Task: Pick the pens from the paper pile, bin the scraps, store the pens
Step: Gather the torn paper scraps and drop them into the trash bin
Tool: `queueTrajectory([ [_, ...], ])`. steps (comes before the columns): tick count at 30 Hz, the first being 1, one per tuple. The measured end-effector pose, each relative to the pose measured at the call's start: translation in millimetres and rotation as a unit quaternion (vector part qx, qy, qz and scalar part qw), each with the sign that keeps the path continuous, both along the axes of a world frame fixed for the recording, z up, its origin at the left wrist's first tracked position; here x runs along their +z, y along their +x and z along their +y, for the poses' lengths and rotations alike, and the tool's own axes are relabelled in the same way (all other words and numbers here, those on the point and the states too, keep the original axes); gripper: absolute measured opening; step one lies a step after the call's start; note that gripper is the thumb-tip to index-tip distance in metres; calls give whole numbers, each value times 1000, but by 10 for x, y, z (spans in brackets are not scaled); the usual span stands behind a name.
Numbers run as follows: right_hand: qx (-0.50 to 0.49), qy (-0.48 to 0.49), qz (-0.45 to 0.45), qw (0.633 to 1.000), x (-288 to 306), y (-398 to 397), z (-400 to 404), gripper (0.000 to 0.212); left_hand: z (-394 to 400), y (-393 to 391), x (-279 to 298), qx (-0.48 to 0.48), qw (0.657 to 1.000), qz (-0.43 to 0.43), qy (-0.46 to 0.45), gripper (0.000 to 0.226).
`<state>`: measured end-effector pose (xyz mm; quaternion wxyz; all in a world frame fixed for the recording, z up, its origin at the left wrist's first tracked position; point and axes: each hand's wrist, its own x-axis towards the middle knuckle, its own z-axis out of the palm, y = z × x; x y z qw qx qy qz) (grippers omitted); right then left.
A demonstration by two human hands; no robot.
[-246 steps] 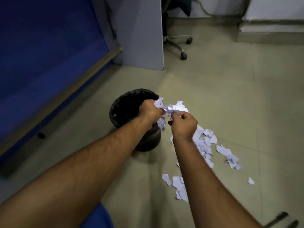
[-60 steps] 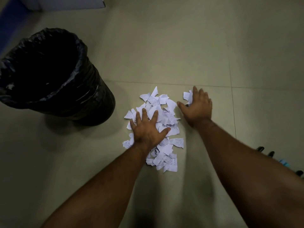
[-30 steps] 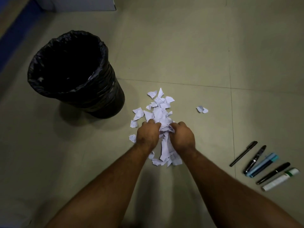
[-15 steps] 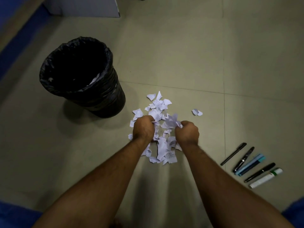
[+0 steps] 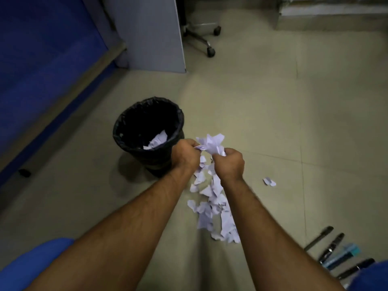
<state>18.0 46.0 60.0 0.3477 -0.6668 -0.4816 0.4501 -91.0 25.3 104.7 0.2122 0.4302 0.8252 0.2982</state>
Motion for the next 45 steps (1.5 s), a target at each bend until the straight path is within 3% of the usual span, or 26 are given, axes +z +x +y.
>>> queueTrajectory([
  [7,47,82,74,993,737,-1015,405,26,187,-907,777,4,994,36,107,13],
  [10,94,94,39,990,890,-1463,518,21,177,-1271,819,32,990,41,130,14],
  [14,159,107,-72,979,854,-1772,530,20,142,-1601,512,79,989,40,121,17],
  [18,244,71,-183,950,734,-1827,517,25,171,-1720,247,36,996,54,55,19],
  [22,269,45,-165,948,693,-1891,502,29,197,-1777,232,40,997,60,42,19],
  [27,235,69,-119,962,717,-1844,430,32,223,-1739,250,45,995,76,41,29],
  [31,165,117,-91,975,692,-1658,419,33,269,-1574,350,10,998,30,60,23],
  [35,72,146,-3,987,639,-1393,385,22,318,-1181,448,-82,994,22,74,18],
  [38,-4,162,15,987,558,-1094,381,24,428,-981,440,-76,994,29,73,19],
  [41,-49,149,22,987,403,-690,369,25,524,-692,355,-89,996,22,24,18],
  [45,-55,84,-7,995,30,-42,199,22,460,-104,48,-203,970,73,-113,17],
])
